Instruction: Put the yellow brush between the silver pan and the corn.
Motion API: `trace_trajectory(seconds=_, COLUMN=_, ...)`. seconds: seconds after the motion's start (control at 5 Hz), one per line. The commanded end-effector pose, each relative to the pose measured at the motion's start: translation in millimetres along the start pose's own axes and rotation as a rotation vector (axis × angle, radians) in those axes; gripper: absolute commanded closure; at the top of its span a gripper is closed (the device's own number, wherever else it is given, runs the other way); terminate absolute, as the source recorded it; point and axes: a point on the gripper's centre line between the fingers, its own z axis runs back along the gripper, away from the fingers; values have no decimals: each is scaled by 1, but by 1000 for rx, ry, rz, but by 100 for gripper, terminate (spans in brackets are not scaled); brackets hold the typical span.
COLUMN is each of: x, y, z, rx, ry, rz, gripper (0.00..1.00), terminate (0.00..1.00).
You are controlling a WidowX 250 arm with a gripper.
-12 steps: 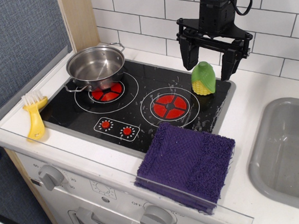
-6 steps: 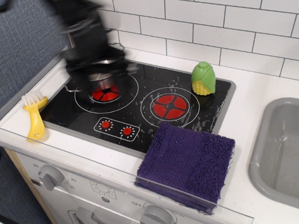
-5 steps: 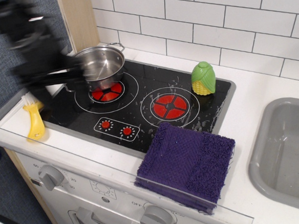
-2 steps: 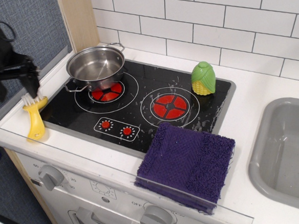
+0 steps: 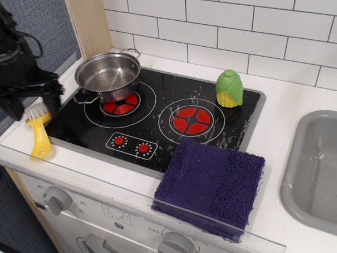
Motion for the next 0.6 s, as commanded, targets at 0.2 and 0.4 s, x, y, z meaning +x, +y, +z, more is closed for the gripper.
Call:
trace_trajectory(seconds=0.2, x=-13, y=-5, z=-12, rx=43, ry=59, rz=56, gripper=0, terminate=0)
trace_trajectory(seconds=0.4, x=-16, y=-5, z=-7, rx=31, ry=52, rz=43, gripper=100, terminate=0)
